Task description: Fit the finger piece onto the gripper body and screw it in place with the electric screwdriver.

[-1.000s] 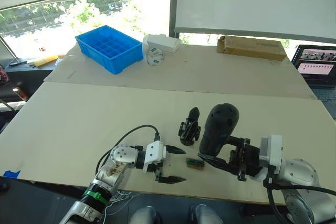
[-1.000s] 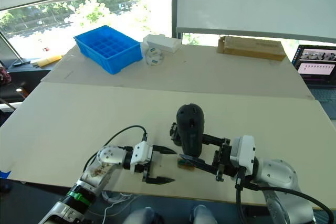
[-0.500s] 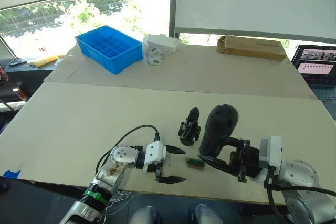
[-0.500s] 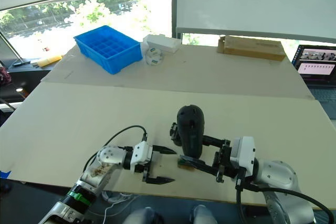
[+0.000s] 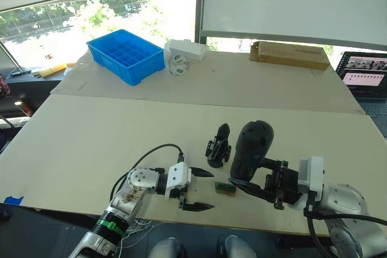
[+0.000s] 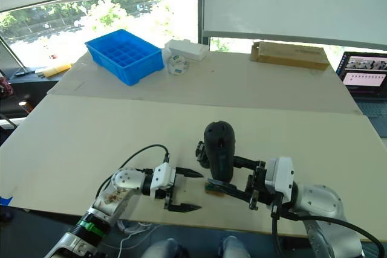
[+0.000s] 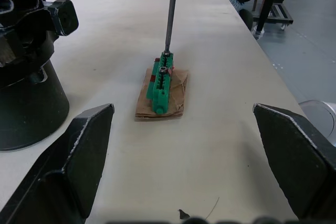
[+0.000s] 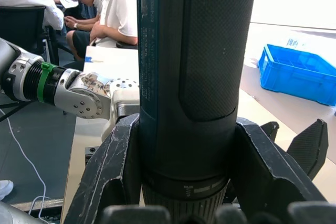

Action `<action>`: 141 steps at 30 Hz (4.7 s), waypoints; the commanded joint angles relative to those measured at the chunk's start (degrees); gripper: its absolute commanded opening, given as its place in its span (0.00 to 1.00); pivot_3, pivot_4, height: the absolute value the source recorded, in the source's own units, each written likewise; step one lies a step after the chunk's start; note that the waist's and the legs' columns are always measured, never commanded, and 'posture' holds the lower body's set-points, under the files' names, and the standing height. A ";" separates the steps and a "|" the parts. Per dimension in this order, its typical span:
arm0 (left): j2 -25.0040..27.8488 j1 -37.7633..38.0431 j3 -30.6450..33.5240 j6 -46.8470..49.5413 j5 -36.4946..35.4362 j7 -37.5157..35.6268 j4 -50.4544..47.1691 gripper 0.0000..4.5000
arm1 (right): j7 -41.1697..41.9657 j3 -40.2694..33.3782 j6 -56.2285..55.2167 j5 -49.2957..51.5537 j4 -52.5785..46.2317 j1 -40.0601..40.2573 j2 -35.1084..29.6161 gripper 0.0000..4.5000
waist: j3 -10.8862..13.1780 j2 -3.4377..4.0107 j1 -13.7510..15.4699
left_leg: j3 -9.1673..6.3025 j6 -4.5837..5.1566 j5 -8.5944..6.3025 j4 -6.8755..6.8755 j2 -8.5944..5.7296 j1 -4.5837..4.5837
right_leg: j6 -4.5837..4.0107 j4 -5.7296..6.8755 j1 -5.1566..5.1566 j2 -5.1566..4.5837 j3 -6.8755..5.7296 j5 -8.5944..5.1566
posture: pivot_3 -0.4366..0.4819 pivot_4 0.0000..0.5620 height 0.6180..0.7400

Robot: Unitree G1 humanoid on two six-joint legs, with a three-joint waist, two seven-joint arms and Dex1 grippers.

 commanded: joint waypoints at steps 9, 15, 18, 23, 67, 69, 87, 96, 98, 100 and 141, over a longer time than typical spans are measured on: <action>0.62 1.41 -0.93 0.95 0.48 0.16 -0.05 1.00 | -0.73 0.37 -0.85 0.01 -1.43 -0.78 0.13 0.43 | 0.00 0.00 -0.01 | 0.00 0.00 0.00 0.00 0.01 0.00 | 0.00 0.00 0.00 -0.01 0.00 0.00 | 0.48 0.27 1.00; 0.84 1.42 -0.75 0.77 0.45 0.14 0.07 1.00 | -0.91 0.78 -1.02 -0.27 -1.16 -0.65 0.27 0.43 | 0.00 0.00 -0.02 | 0.00 0.00 0.00 0.00 0.02 0.00 | 0.00 0.00 0.00 -0.01 0.00 0.00 | 0.48 0.27 1.00; 0.94 1.36 -0.65 0.73 0.42 0.20 0.23 1.00 | -0.91 0.73 -1.16 -0.40 -0.91 -0.52 0.18 0.43 | 0.00 0.00 -0.03 | 0.00 0.00 0.00 0.00 0.03 0.00 | 0.00 0.00 0.00 -0.01 0.00 0.00 | 0.48 0.27 1.00; 0.93 1.06 -0.57 0.67 0.40 0.28 0.52 1.00 | -1.21 0.57 -1.10 -0.38 -1.45 -0.58 0.13 0.43 | 0.00 0.01 -0.04 | 0.00 -0.01 0.00 0.00 0.05 0.00 | -0.01 0.00 0.00 -0.01 0.00 -0.01 | 0.48 0.27 1.00; 6.35 -4.88 16.73 16.38 -25.32 -4.89 -12.83 1.00 | -18.32 -17.77 14.67 24.47 -9.30 -15.66 -10.80 0.43 | 0.03 -0.03 -1.38 | 0.01 -0.21 0.12 -0.01 0.17 -0.24 | -0.17 0.03 -0.23 0.25 -0.01 0.00 | 0.48 0.27 1.00; 5.96 -5.68 17.24 18.27 -26.17 -3.44 -13.77 1.00 | -19.13 -17.98 15.36 25.25 -8.03 -17.91 -10.93 0.43 | 0.04 -0.04 -1.36 | 0.03 -0.23 0.13 -0.01 0.17 -0.23 | -0.17 0.04 -0.23 0.30 -0.02 0.00 | 0.48 0.27 1.00; 3.35 -4.68 19.08 18.10 -22.93 2.70 -11.74 1.00 | -20.31 -10.49 21.12 27.60 0.98 -34.79 -6.64 0.43 | 0.04 -0.04 -1.39 | 0.23 -0.29 0.18 -0.02 0.15 -0.19 | -0.14 0.06 -0.26 0.44 -0.04 0.00 | 0.48 0.27 1.00; 2.57 -2.79 18.67 17.78 -20.31 5.38 -11.58 1.00 | -19.79 -8.00 21.92 26.90 1.29 -36.53 -3.41 0.43 | 0.04 -0.04 -1.51 | 0.33 -0.31 0.19 -0.02 0.14 -0.19 | -0.13 0.07 -0.28 0.46 -0.02 0.00 | 0.48 0.27 1.00; 2.50 -2.61 18.60 17.50 -19.87 5.61 -11.30 1.00 | -19.76 -7.47 22.03 26.73 1.16 -36.53 -2.86 0.43 | 0.04 -0.04 -1.44 | 0.33 -0.33 0.20 -0.02 0.14 -0.19 | -0.13 0.08 -0.28 0.46 -0.02 0.00 | 0.48 0.27 1.00; 2.77 -2.27 17.75 16.09 -18.11 5.32 -10.38 1.00 | -19.64 -6.48 22.00 26.19 1.15 -36.51 -1.96 0.43 | 0.04 -0.04 -1.49 | 0.34 -0.33 0.20 -0.02 0.14 -0.19 | -0.13 0.09 -0.28 0.45 -0.01 0.01 | 0.48 0.27 1.00; 1.70 0.05 14.82 12.66 -14.13 3.85 -7.10 1.00 | -9.12 2.81 21.65 12.78 9.80 -37.39 6.42 0.43 | 0.05 -0.02 -1.87 | 0.53 -0.34 0.20 -0.07 0.16 -0.14 | -0.14 0.11 -0.35 0.46 0.02 0.01 | 0.48 0.27 1.00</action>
